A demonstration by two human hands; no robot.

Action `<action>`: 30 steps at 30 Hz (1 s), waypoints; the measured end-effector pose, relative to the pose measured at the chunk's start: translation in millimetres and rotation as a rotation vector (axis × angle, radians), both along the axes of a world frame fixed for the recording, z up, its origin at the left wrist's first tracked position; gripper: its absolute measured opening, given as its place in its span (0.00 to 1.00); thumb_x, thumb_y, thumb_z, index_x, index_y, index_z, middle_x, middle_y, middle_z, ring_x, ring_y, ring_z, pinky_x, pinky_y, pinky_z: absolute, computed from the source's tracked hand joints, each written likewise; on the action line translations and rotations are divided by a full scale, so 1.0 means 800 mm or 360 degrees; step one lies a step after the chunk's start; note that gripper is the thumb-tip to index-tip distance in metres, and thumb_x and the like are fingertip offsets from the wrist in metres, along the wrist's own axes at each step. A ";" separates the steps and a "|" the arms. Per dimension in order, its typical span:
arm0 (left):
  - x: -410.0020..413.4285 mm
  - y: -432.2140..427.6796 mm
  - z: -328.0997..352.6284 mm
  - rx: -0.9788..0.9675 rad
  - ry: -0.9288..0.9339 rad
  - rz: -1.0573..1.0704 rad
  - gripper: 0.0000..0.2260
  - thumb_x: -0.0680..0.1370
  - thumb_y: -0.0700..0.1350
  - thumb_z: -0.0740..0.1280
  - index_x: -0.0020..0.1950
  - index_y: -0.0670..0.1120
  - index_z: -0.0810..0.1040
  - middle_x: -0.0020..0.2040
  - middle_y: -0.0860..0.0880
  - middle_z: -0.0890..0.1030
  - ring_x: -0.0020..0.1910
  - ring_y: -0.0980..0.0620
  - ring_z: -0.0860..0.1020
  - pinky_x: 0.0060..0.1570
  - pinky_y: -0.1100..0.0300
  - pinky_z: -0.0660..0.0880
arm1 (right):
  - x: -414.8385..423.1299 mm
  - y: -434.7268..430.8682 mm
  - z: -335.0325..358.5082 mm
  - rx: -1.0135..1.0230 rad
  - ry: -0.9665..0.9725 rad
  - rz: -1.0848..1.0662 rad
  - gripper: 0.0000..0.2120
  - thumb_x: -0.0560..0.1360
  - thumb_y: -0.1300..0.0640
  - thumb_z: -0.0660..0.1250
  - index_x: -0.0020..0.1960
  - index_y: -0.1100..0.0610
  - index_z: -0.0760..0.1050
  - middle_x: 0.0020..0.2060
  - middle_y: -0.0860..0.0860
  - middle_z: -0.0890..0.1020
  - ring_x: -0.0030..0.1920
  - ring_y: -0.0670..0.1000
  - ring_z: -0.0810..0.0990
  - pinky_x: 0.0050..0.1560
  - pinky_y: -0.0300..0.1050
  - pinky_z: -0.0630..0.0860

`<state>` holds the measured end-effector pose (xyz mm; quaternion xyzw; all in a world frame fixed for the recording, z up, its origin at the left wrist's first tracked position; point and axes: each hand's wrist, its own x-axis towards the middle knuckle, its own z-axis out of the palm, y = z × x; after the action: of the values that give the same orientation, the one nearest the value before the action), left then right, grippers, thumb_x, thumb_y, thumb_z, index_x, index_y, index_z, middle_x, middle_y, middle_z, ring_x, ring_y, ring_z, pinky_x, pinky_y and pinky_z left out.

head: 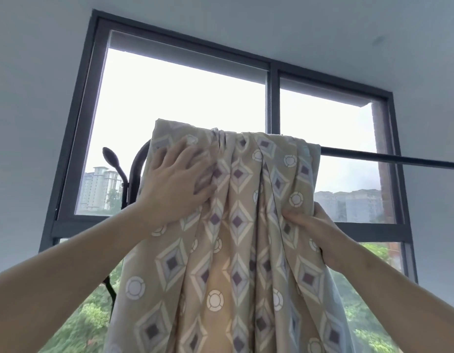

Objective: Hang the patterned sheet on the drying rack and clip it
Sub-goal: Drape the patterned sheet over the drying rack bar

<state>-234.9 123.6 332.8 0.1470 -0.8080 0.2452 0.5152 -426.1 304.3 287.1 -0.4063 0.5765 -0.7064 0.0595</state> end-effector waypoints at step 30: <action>0.041 0.021 -0.158 0.1296 0.0565 -0.0614 0.19 0.70 0.50 0.72 0.54 0.46 0.69 0.53 0.51 0.70 0.45 0.51 0.72 0.41 0.57 0.69 | 0.033 0.038 -0.113 -0.0137 0.0576 -0.1045 0.08 0.75 0.58 0.67 0.47 0.57 0.67 0.37 0.47 0.73 0.36 0.48 0.73 0.32 0.40 0.64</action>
<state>-201.7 140.0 206.4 0.2236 -0.7504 -0.2199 0.5818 -399.9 334.5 196.5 -0.3202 0.6470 -0.6283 -0.2901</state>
